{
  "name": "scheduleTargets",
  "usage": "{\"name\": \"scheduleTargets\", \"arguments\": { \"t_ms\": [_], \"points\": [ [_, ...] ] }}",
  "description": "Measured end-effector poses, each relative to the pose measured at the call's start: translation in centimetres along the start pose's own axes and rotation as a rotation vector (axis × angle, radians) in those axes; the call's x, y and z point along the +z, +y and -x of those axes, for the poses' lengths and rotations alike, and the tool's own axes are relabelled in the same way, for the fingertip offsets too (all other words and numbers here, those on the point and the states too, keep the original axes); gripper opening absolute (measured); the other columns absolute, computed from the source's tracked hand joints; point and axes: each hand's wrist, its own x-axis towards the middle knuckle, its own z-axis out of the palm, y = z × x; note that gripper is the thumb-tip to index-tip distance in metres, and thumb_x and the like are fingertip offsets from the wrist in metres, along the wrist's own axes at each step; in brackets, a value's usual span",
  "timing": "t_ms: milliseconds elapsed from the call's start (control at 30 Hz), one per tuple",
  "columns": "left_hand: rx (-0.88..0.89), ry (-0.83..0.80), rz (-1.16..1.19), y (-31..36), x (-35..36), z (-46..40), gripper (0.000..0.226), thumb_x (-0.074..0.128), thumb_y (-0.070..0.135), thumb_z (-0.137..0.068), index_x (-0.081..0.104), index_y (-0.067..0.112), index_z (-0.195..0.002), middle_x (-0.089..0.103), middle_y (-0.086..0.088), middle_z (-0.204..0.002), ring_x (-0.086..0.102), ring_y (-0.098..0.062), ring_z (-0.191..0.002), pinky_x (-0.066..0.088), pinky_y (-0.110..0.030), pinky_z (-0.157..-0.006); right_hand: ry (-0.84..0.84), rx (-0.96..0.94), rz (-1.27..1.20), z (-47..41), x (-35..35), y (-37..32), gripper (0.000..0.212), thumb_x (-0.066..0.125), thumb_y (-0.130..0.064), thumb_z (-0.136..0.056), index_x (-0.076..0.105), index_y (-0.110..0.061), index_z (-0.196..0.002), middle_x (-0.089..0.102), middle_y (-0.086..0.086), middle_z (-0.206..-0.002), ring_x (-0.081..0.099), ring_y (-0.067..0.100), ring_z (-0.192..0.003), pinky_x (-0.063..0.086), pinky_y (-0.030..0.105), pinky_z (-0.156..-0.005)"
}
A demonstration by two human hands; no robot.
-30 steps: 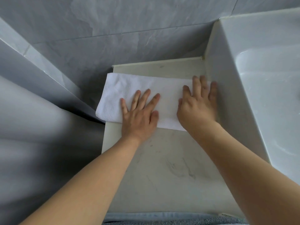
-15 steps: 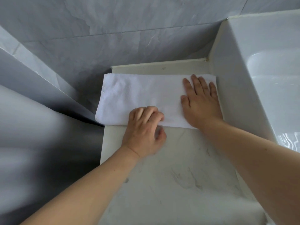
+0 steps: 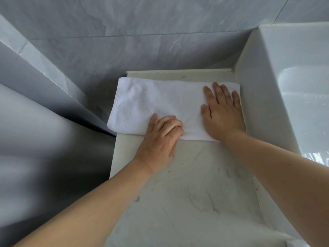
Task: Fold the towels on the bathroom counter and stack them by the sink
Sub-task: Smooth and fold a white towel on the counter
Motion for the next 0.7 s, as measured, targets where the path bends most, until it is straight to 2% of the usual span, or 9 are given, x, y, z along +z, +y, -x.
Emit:
{"name": "scheduleTargets", "arguments": {
  "t_ms": [67,100,200,267,300,433,500,600,700],
  "points": [
    [-0.040,-0.005,-0.003,0.3,0.1,0.1,0.017,0.050,0.014,-0.096,0.063,0.013,-0.107,0.060,-0.001,-0.131,0.046,-0.027,-0.136,0.025,-0.064,-0.111,-0.018,0.000,0.009,-0.1,-0.1,0.1,0.061,0.019,-0.043,-0.099,0.008,-0.026,-0.156,0.001,0.001,-0.164,-0.002,0.019,-0.150,-0.007,0.042,-0.121],
    [-0.104,-0.033,-0.029,0.4,0.1,-0.1,0.027,0.041,0.025,-0.101,0.061,0.018,-0.118,0.055,0.002,-0.140,0.039,-0.024,-0.142,0.021,-0.064,-0.113,-0.025,-0.003,0.016,-0.2,-0.1,0.1,0.062,0.017,-0.046,-0.099,0.007,-0.026,-0.156,0.000,0.001,-0.164,-0.003,0.019,-0.150,-0.007,0.043,-0.120],
    [-0.495,-0.104,-0.151,0.0,0.2,-1.4,0.056,0.013,0.054,-0.100,0.032,0.039,-0.151,0.021,0.010,-0.163,0.006,-0.021,-0.153,-0.002,-0.060,-0.119,-0.040,-0.023,0.025,-0.7,-0.3,0.3,0.063,0.015,-0.051,-0.099,0.004,-0.027,-0.156,-0.002,0.000,-0.164,-0.004,0.018,-0.150,-0.007,0.043,-0.120],
    [-0.698,-0.108,-0.170,-0.5,0.7,-2.3,0.062,0.008,0.060,-0.096,0.013,0.043,-0.155,0.003,0.009,-0.166,-0.009,-0.022,-0.153,-0.011,-0.061,-0.117,-0.038,-0.025,0.019,-1.2,-0.4,0.4,0.063,0.016,-0.050,-0.099,0.005,-0.027,-0.156,-0.002,0.000,-0.164,-0.004,0.018,-0.150,-0.007,0.042,-0.120],
    [-0.715,-0.120,-0.184,-0.6,1.0,-2.6,0.063,0.008,0.061,-0.095,0.008,0.043,-0.156,-0.001,0.008,-0.166,-0.013,-0.024,-0.152,-0.012,-0.062,-0.116,-0.042,-0.023,0.019,-1.6,-0.4,0.5,0.063,0.017,-0.050,-0.099,0.005,-0.027,-0.156,-0.002,0.000,-0.164,-0.004,0.018,-0.150,-0.007,0.042,-0.120],
    [-0.570,-0.199,-0.253,-2.0,1.3,-3.9,0.069,0.006,0.063,-0.092,0.001,0.038,-0.157,-0.006,0.002,-0.167,-0.015,-0.028,-0.151,-0.012,-0.061,-0.117,-0.047,0.004,0.027,-3.0,-0.4,1.1,0.064,0.019,-0.050,-0.098,0.007,-0.026,-0.156,0.000,0.001,-0.164,-0.001,0.019,-0.150,-0.006,0.042,-0.121],
    [-0.525,-0.183,-0.247,-2.8,1.2,-4.3,0.070,0.007,0.059,-0.092,0.007,0.035,-0.157,0.000,0.002,-0.167,-0.009,-0.025,-0.152,-0.008,-0.057,-0.119,-0.036,0.017,0.023,-3.5,-0.3,1.4,0.064,0.019,-0.050,-0.098,0.008,-0.025,-0.156,0.002,0.002,-0.164,0.000,0.019,-0.150,-0.005,0.042,-0.121],
    [-0.715,-0.035,-0.232,-3.3,1.2,-4.3,0.068,0.016,0.049,-0.093,0.018,0.027,-0.157,0.011,0.000,-0.166,0.001,-0.025,-0.153,-0.004,-0.055,-0.121,-0.021,0.009,0.017,-4.3,-0.5,1.6,0.063,0.022,-0.049,-0.099,0.011,-0.025,-0.156,0.004,0.002,-0.164,0.002,0.020,-0.150,-0.004,0.043,-0.121],
    [-0.938,-0.007,-0.242,-3.5,1.2,-4.7,0.068,0.013,0.047,-0.092,0.011,0.028,-0.157,0.003,-0.001,-0.167,-0.007,-0.029,-0.152,-0.009,-0.066,-0.115,-0.020,-0.008,0.019,-4.9,-0.5,1.6,0.063,0.023,-0.048,-0.099,0.011,-0.025,-0.156,0.004,0.003,-0.164,0.002,0.020,-0.150,-0.005,0.043,-0.121]
  ]
}}
